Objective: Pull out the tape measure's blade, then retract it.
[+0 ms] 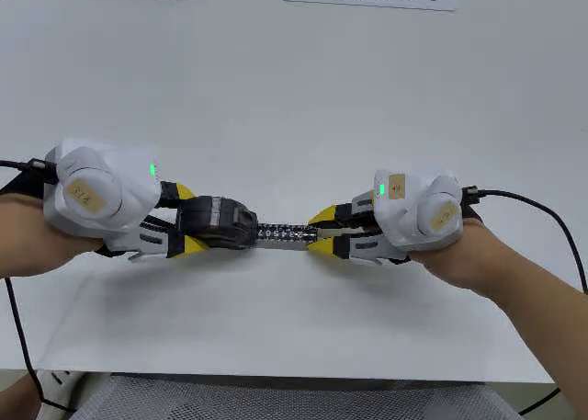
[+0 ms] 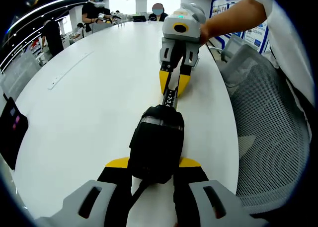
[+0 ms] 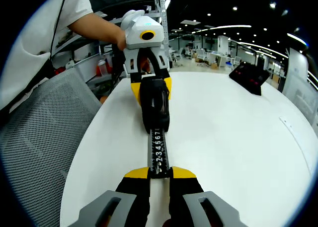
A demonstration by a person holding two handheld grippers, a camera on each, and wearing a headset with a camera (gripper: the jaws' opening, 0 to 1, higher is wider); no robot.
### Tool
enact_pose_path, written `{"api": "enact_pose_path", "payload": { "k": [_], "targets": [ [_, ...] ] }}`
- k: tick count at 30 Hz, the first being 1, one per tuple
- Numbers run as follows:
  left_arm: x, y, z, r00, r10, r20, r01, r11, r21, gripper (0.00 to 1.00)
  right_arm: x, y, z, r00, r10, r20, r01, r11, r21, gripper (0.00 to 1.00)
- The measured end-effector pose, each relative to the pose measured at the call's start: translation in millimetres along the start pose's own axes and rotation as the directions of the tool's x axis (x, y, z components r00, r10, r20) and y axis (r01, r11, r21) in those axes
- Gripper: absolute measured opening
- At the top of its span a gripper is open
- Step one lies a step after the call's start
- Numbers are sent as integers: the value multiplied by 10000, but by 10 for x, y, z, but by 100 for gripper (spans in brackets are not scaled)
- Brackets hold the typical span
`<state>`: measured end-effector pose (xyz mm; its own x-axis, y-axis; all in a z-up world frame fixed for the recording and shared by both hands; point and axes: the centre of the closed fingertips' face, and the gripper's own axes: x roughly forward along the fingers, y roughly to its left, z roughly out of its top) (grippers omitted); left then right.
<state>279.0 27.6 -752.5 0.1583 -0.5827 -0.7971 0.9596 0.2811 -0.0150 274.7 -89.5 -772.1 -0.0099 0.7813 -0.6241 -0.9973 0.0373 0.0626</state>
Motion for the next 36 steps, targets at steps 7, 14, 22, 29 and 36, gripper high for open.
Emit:
{"api": "enact_pose_path", "payload": {
  "k": [7,14,22,29,36],
  "targets": [
    [-3,3,-2,10000,-2,-8,2,10000,-28,26,-68,-25,-55,9998,-149,-115,148,9999,-62,10],
    [-3,6,-5,10000,12,-13,-12,10000,-53,26,-137,-39,-97,9995,-184,-259,181,9998,-127,10],
    [-3,4,-4,10000,8,-33,-8,10000,-81,26,-220,-53,-148,9989,-241,-397,234,9996,-172,10],
    [2,3,-1,10000,-3,-56,3,10000,-71,27,-286,-59,-213,9982,-275,-536,267,9995,-167,10],
    [4,4,-1,10000,-4,-71,3,10000,-75,27,-376,-60,-274,9971,-382,-661,376,9992,-109,10]
  ]
}}
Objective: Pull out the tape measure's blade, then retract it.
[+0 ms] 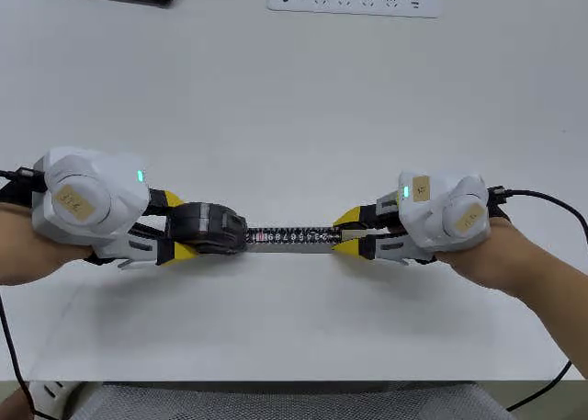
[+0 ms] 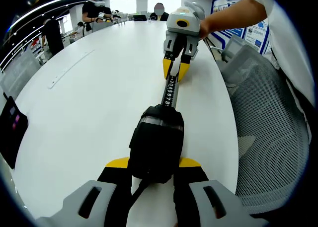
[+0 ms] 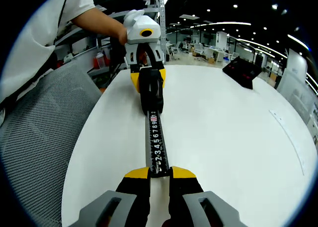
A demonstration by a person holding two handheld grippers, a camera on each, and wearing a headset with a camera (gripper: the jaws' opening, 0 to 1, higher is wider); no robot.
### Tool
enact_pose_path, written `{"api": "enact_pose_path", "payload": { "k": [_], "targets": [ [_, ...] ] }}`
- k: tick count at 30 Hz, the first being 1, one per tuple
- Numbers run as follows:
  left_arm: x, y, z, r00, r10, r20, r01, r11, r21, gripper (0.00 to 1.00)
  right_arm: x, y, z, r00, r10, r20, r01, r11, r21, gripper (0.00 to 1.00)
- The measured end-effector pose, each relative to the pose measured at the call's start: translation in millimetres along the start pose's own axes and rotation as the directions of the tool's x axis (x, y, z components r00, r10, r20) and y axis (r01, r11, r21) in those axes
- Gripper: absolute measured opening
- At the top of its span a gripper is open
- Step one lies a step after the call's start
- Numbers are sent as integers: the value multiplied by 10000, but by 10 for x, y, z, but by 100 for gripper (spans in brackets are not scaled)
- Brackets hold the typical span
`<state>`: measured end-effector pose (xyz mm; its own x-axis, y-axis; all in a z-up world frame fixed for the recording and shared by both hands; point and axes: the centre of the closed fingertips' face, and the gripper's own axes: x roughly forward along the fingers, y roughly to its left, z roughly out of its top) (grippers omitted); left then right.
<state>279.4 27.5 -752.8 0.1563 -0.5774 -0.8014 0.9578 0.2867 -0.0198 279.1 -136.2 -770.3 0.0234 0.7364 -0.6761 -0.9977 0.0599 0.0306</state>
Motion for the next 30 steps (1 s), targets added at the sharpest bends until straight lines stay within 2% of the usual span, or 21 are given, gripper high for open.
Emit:
{"api": "enact_pose_path", "payload": {
  "k": [30],
  "targets": [
    [-5,-5,2,9999,-17,-105,17,10000,45,27,-260,-10,-230,9987,-275,-435,283,9995,168,10]
  ]
}}
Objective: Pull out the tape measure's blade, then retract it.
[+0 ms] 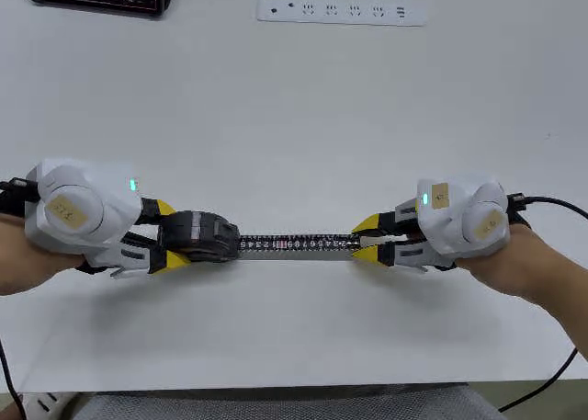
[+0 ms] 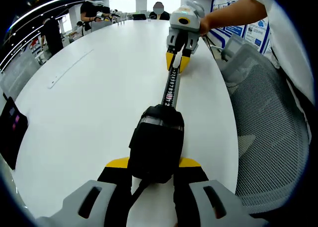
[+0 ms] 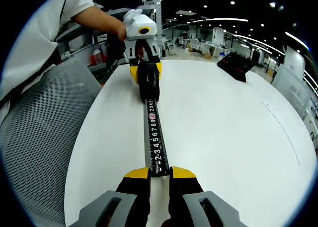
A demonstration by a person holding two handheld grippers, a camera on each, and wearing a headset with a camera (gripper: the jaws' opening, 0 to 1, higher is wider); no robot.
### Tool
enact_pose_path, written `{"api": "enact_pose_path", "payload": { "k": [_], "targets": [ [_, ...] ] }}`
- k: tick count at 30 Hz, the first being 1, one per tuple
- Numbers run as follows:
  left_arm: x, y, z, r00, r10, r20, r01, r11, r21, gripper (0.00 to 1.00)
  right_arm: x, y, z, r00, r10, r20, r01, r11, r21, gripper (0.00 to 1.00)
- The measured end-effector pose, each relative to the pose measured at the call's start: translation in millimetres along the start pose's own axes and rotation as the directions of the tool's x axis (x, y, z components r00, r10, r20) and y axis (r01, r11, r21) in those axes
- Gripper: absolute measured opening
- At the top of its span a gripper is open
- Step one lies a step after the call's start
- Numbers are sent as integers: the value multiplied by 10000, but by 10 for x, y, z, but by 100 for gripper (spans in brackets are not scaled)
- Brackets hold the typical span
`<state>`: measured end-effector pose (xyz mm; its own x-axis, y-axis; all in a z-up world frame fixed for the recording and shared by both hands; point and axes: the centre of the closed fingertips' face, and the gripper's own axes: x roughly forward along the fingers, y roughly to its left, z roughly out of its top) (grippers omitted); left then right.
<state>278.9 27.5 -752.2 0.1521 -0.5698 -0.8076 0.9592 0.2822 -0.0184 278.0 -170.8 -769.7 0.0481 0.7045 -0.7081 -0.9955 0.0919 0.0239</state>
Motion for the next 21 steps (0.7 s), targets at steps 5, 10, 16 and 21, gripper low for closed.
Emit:
{"api": "enact_pose_path", "payload": {
  "k": [5,10,16,21],
  "targets": [
    [-3,0,0,10000,-2,-20,2,10000,-4,27,-22,1,-21,10000,-20,-54,20,10000,4,10],
    [-4,-1,1,10000,-8,-45,9,10000,20,27,-49,-3,-48,9999,-46,-103,46,10000,1,10],
    [-2,-1,2,10000,-14,-59,14,10000,21,27,-88,-6,-92,9998,-64,-191,64,10000,-6,10],
    [-1,-3,2,10000,-27,-51,27,10000,-10,27,-112,-6,-124,9996,-69,-257,69,10000,-5,10]
  ]
}}
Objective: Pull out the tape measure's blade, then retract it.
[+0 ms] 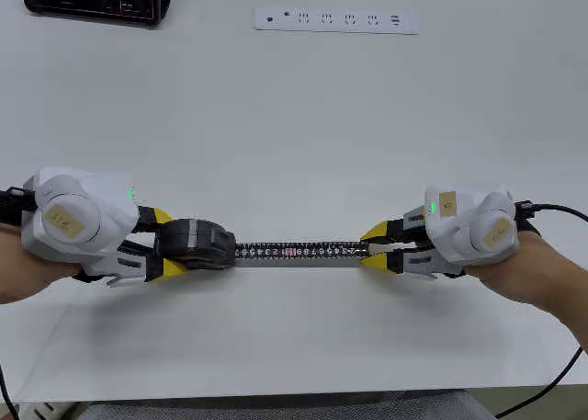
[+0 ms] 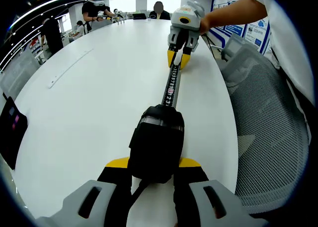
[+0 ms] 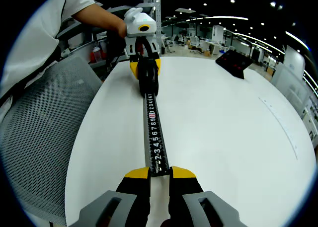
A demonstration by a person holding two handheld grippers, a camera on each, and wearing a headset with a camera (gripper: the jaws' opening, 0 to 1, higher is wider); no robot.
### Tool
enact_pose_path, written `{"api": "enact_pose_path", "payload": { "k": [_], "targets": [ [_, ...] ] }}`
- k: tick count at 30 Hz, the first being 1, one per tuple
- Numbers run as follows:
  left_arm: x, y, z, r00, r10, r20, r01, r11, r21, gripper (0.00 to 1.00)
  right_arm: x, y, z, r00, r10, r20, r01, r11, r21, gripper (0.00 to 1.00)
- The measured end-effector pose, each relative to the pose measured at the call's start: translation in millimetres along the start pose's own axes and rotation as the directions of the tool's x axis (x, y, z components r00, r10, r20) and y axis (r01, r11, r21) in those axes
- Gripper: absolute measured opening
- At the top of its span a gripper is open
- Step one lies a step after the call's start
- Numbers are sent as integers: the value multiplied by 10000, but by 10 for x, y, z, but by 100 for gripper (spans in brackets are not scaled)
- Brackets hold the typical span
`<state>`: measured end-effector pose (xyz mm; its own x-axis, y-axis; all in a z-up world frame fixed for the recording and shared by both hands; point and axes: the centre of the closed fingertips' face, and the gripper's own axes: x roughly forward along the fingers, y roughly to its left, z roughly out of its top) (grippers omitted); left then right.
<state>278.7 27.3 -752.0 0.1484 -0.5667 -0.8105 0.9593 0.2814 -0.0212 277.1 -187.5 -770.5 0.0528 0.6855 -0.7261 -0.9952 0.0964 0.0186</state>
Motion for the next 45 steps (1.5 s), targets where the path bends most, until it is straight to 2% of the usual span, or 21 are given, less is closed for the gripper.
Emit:
{"api": "enact_pose_path", "payload": {
  "k": [24,45],
  "targets": [
    [9,0,0,10000,-8,-6,8,10000,21,27,-130,-7,-182,9989,-24,-458,26,10000,40,9],
    [17,-2,10,10000,-6,-31,6,10000,20,27,-270,15,-341,9932,-55,-1159,81,9997,219,9]
  ]
}}
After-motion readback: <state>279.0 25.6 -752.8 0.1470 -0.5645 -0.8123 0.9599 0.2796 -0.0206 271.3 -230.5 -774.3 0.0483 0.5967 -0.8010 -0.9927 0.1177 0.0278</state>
